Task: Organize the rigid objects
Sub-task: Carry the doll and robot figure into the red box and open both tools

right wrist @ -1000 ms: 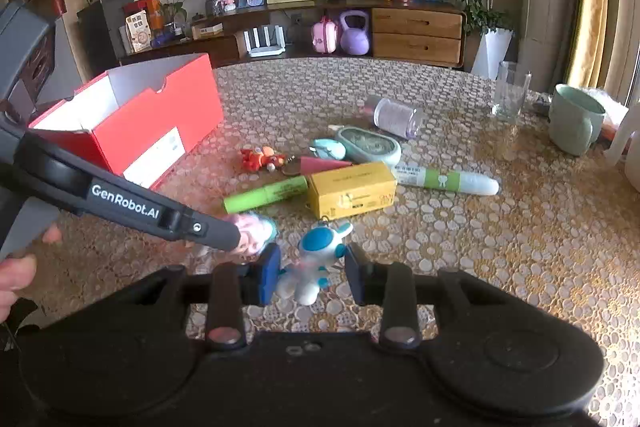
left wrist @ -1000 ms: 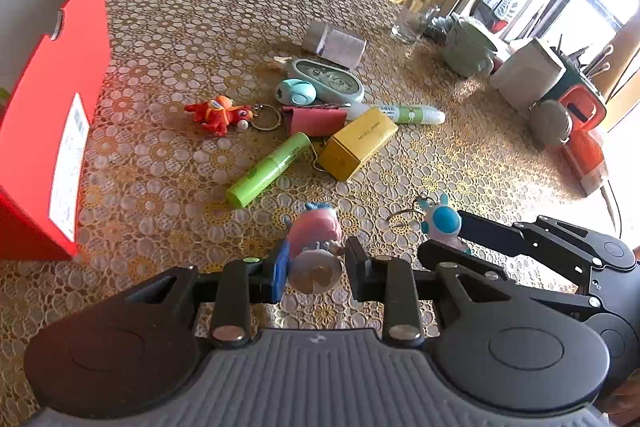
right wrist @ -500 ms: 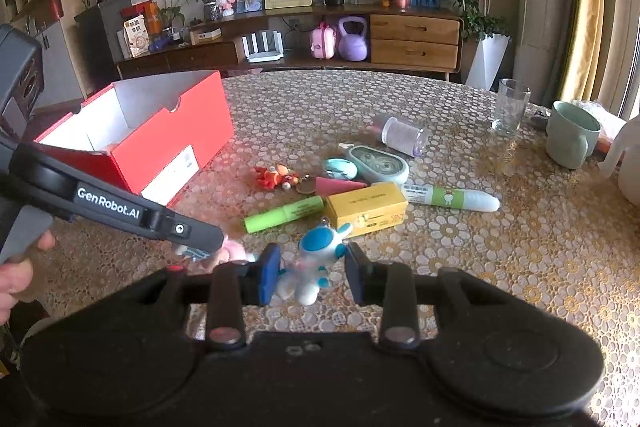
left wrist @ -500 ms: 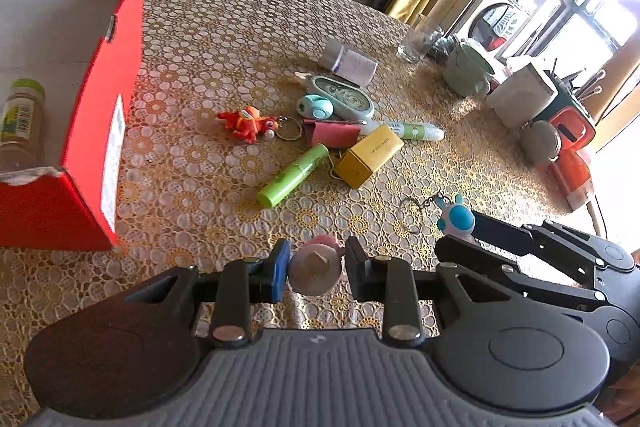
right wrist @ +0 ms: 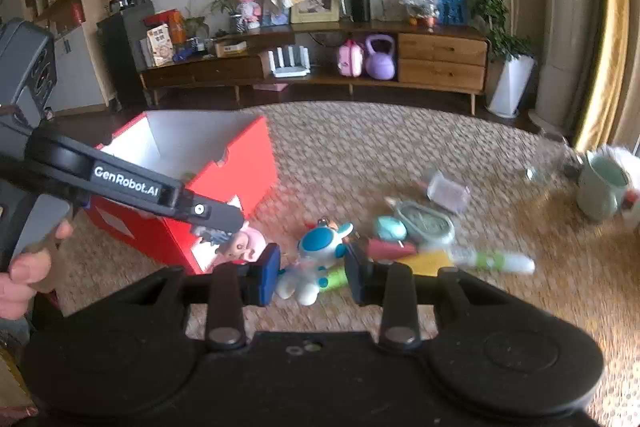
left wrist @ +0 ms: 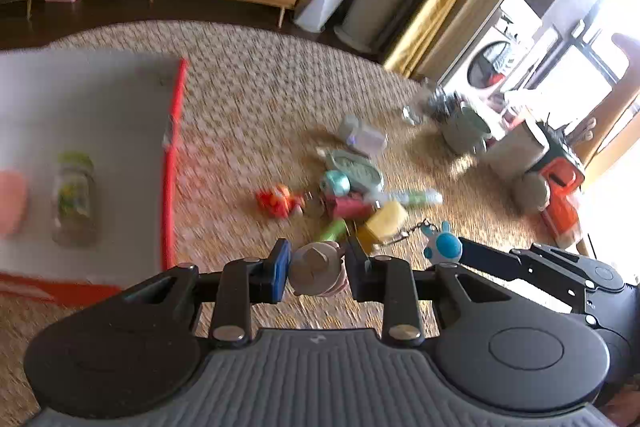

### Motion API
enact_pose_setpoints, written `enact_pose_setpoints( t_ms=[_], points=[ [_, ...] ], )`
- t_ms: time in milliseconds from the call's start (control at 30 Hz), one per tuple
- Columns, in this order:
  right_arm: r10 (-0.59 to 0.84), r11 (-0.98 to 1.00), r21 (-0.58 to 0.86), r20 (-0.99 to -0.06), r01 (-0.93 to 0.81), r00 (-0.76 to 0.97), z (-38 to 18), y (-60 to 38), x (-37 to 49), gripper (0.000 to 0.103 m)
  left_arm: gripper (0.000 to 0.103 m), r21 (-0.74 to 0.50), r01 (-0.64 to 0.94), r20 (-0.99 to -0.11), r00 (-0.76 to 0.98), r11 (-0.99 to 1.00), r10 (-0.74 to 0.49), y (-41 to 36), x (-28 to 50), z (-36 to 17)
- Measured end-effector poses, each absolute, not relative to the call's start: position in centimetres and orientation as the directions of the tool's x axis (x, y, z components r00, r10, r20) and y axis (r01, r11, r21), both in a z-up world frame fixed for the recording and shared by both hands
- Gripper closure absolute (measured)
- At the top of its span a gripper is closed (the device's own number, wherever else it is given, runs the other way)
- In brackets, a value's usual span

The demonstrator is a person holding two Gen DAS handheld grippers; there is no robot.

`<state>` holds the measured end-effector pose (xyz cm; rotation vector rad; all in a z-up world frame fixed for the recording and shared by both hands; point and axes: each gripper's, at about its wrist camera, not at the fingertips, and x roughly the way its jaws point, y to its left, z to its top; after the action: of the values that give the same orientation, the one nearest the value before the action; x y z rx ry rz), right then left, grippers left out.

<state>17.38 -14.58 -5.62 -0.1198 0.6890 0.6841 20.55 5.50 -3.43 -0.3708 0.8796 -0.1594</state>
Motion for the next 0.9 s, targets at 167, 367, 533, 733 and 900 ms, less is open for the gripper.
enact_pose_setpoints(
  t_ms=[167, 367, 533, 733, 900],
  points=[
    [0.568, 0.751, 0.100, -0.602, -0.652, 0.562, -3.7, -11.8, 18.1, 0.069, 0.074, -0.363, -0.030, -0.696, 0.673, 0.931, -0.250, 8.1, 21.0, -1.2],
    [0.591, 0.721, 0.082, -0.592, -0.688, 0.548, -2.2, -7.4, 19.2, 0.069, 0.074, -0.349, -0.078, -0.683, 0.703, 0.934, -0.197, 12.1, 21.5, 0.3],
    [0.620, 0.686, 0.075, -0.581, -0.724, 0.527, -1.5, -3.4, 19.5, 0.069, 0.074, -0.333, -0.129, -0.679, 0.720, 0.934, -0.143, 15.9, 21.5, 0.9],
    [0.647, 0.641, 0.075, -0.588, -0.764, 0.486, -1.6, 1.3, 19.9, 0.069, 0.074, -0.305, -0.189, -0.684, 0.726, 0.933, -0.077, 20.1, 21.4, 0.9],
    [0.641, 0.615, 0.068, -0.623, -0.786, 0.448, -3.1, 5.2, 20.3, 0.069, 0.074, -0.292, -0.245, -0.699, 0.715, 0.925, -0.031, 23.5, 21.2, -0.2]
  ],
)
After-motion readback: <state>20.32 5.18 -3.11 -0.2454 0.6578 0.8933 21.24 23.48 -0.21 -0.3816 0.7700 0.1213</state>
